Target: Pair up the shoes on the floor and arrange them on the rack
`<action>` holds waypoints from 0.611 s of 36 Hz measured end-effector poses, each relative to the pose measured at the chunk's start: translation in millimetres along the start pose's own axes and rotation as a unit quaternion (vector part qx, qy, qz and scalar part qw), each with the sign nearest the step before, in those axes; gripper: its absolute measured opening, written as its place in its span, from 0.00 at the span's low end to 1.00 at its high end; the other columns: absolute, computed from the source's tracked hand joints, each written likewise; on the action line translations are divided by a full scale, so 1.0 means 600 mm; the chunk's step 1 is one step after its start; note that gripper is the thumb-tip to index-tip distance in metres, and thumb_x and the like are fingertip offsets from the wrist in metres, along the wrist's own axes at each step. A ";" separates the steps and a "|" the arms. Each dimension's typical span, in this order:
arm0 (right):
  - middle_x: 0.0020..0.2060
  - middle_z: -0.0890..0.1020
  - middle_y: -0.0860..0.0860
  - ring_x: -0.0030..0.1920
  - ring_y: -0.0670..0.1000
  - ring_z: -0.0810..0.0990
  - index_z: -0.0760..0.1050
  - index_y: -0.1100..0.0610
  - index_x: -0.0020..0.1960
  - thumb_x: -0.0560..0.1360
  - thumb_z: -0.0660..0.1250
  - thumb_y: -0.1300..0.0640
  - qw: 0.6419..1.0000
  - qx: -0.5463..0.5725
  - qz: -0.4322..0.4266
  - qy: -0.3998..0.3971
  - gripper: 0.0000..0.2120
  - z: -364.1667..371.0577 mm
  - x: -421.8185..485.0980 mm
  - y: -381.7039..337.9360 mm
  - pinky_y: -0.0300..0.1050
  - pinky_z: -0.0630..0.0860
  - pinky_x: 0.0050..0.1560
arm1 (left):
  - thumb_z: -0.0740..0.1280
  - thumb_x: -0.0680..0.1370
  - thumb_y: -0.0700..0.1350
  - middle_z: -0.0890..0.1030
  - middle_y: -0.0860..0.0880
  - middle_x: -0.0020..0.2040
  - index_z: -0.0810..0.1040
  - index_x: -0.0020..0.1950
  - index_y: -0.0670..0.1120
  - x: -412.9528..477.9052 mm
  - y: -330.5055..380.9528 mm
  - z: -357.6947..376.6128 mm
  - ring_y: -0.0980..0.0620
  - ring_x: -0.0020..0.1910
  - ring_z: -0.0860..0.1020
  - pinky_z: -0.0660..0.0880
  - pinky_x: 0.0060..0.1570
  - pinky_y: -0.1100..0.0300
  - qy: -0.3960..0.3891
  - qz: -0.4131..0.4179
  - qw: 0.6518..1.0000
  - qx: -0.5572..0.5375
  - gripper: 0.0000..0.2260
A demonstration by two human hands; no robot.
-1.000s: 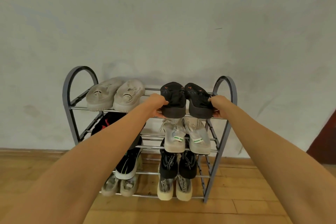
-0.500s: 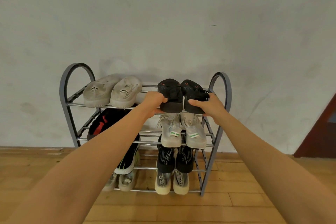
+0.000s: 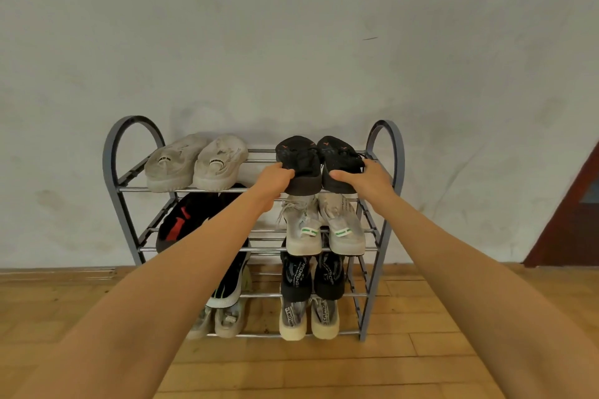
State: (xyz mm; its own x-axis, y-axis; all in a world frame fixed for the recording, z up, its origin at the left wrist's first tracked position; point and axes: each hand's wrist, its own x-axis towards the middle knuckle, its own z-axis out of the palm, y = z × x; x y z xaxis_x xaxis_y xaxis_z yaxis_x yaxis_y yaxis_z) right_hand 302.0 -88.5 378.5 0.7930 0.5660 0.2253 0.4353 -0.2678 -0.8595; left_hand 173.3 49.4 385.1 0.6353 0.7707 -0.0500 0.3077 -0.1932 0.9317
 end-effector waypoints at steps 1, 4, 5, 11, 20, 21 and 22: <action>0.58 0.80 0.55 0.57 0.55 0.78 0.74 0.56 0.63 0.66 0.75 0.46 1.000 0.002 -0.003 0.000 0.29 -0.001 0.002 0.000 0.48 0.75 0.56 | 0.59 0.79 0.42 0.74 0.43 0.48 0.72 0.51 0.43 0.001 0.000 0.003 0.48 0.45 0.70 0.68 0.40 0.58 0.005 0.004 1.000 0.004 0.05; 0.58 0.80 0.55 0.58 0.55 0.77 0.74 0.56 0.63 0.66 0.75 0.46 1.000 0.004 -0.012 0.004 0.29 -0.002 0.007 0.000 0.51 0.74 0.59 | 0.58 0.79 0.43 0.73 0.43 0.47 0.71 0.50 0.43 0.003 0.001 0.008 0.48 0.45 0.70 0.68 0.45 0.55 0.017 0.013 1.000 0.004 0.05; 0.59 0.79 0.55 0.59 0.56 0.77 0.74 0.56 0.64 0.66 0.75 0.46 1.000 0.001 -0.012 0.003 0.29 -0.002 0.010 0.000 0.52 0.74 0.60 | 0.58 0.79 0.44 0.74 0.43 0.47 0.72 0.50 0.44 0.004 0.002 0.009 0.48 0.45 0.71 0.68 0.46 0.55 0.021 0.015 1.000 0.005 0.05; 0.59 0.79 0.56 0.58 0.56 0.78 0.73 0.56 0.65 0.65 0.76 0.45 1.000 0.007 -0.002 -0.023 0.33 -0.013 0.015 0.005 0.57 0.77 0.58 | 0.58 0.79 0.44 0.75 0.45 0.47 0.72 0.50 0.45 0.000 0.002 0.014 0.49 0.45 0.71 0.68 0.45 0.56 0.021 0.024 0.999 -0.006 0.05; 0.62 0.77 0.53 0.60 0.54 0.76 0.70 0.52 0.67 0.66 0.73 0.42 0.999 -0.028 0.005 -0.031 0.33 -0.005 -0.012 0.001 0.45 0.73 0.55 | 0.57 0.80 0.45 0.75 0.43 0.50 0.74 0.57 0.42 -0.034 -0.005 0.012 0.47 0.48 0.72 0.72 0.50 0.52 0.035 0.029 0.999 -0.009 0.11; 0.63 0.77 0.53 0.62 0.55 0.75 0.69 0.53 0.67 0.67 0.73 0.42 0.999 -0.027 0.008 -0.032 0.33 -0.005 -0.015 0.001 0.44 0.71 0.55 | 0.57 0.80 0.46 0.75 0.43 0.50 0.74 0.58 0.40 -0.038 -0.006 0.013 0.46 0.48 0.72 0.72 0.50 0.52 0.042 0.033 0.999 -0.005 0.13; 0.64 0.76 0.54 0.63 0.55 0.74 0.68 0.54 0.68 0.67 0.73 0.43 0.999 -0.023 0.016 -0.036 0.34 -0.006 -0.018 0.000 0.45 0.71 0.57 | 0.56 0.81 0.46 0.75 0.42 0.50 0.75 0.58 0.39 -0.045 -0.006 0.013 0.46 0.48 0.72 0.72 0.49 0.52 0.048 0.034 0.998 0.001 0.14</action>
State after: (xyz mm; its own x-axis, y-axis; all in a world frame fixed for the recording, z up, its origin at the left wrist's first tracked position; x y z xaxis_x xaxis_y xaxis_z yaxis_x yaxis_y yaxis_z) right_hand 294.8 -97.4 377.4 0.7745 0.6109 0.1639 0.4314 -0.3208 -0.8432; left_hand 160.7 24.7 380.4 0.5841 0.8103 0.0476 0.2673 -0.2475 0.9313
